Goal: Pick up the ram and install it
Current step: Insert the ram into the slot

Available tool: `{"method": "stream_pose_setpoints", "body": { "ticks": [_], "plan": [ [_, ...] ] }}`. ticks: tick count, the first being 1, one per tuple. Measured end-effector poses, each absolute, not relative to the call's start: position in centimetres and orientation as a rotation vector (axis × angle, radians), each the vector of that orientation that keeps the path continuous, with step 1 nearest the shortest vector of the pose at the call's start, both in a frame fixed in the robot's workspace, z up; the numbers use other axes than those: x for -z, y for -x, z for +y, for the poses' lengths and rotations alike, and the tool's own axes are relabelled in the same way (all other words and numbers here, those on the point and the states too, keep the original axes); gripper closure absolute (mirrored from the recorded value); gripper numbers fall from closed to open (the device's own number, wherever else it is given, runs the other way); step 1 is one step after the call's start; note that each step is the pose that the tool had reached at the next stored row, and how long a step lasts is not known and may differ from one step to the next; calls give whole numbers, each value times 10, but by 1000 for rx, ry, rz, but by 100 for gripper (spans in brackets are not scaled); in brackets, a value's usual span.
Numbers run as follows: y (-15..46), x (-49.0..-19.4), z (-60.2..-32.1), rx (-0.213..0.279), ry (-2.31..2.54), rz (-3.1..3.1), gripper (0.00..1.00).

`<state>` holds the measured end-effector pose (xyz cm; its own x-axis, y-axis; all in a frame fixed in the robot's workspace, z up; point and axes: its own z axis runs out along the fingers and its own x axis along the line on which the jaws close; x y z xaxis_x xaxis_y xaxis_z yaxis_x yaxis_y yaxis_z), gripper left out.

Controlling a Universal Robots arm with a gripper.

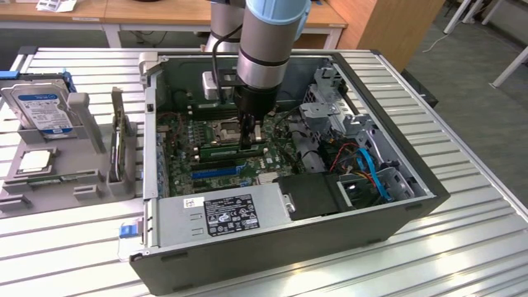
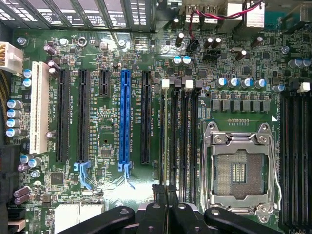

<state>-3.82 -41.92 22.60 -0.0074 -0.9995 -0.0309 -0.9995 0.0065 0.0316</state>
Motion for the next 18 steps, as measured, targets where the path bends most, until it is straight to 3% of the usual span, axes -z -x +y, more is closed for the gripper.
{"method": "stream_pose_setpoints", "body": {
  "ticks": [9,14,15,18],
  "plan": [
    [38,-226,-419,69,-2213,-2229,88],
    [38,-226,-419,70,-2213,-2228,75],
    [38,-226,-419,69,-2213,-2228,69],
    [38,-226,-419,70,-2213,-2228,69]
  ]
}}
